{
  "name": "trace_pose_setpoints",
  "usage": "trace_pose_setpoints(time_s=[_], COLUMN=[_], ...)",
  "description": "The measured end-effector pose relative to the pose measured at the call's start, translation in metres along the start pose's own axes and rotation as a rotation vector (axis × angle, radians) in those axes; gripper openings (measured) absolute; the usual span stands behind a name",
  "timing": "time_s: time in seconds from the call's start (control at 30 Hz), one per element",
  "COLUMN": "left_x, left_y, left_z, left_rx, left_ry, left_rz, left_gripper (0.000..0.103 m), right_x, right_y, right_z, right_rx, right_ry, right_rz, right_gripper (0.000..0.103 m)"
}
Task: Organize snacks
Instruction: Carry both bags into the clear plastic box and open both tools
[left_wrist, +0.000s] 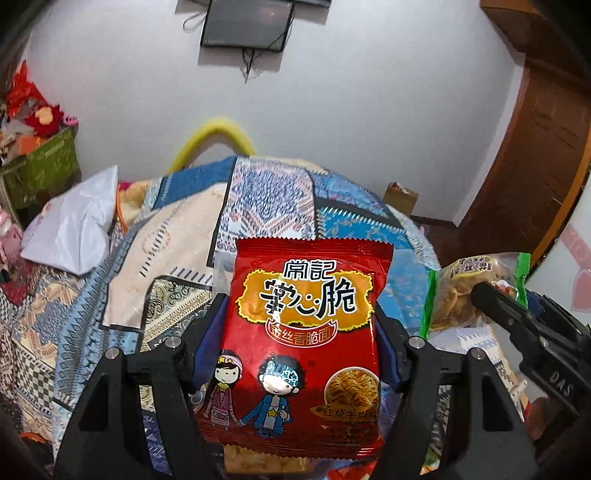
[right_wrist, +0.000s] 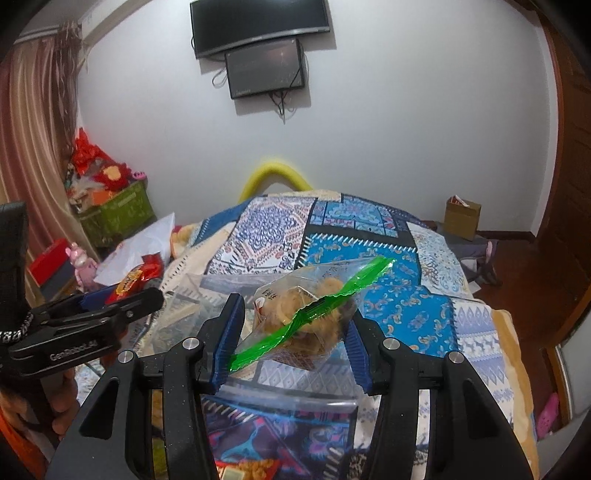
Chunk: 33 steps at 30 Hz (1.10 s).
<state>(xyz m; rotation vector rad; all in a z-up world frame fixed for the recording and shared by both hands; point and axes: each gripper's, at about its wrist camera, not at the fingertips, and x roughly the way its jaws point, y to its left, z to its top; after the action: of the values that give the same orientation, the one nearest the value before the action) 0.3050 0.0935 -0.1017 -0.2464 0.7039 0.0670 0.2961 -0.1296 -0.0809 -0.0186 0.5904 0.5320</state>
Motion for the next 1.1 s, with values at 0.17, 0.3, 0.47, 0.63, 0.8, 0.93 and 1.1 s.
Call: trace_pose_setpoints(time_s=[0.17,0.3,0.47,0.63,0.8,0.93,1.1], left_x=[0.034,0.055,0.081,0.097,0.101,0.097,0.072], left_y=[0.002,0.001,0.003,0.003,0.002,0.002,-0.003], left_z=[0.0,-0.006,-0.012,-0.017,-0.021,-0.022,-0.02], left_rx=[-0.006,-0.004,-0.008,-0.016,-0.005,-0.009,0.01], left_ry=[0.066,0.117,0.177,0.23,0.26,0.289,0.256], left_rz=[0.033,0.037,0.053,0.05,0.072,0.056,0.049], left_gripper=[0.069,0.069,0.069,0.07,0.07,0.071,0.071], right_x=[0.024,0.044,0.06,0.069,0.079,0.078,0.058], right_y=[0.001,0.003,0.006,0.005,0.006,0.008,0.01], right_z=[-0.004,-0.008,-0.015,-0.02,-0.026,-0.029,-0.022], right_rx=[-0.009,-0.015,-0.034,-0.045,-0.045,-0.049,-0.063], right_ry=[0.061,0.109,0.166,0.213,0.277,0.307,0.274], right_rz=[0.005,0.007,-0.002,-0.006,0.002,-0.002,-0.017], right_gripper=[0.048,0.048,0.048,0.049,0.05,0.058,0.062])
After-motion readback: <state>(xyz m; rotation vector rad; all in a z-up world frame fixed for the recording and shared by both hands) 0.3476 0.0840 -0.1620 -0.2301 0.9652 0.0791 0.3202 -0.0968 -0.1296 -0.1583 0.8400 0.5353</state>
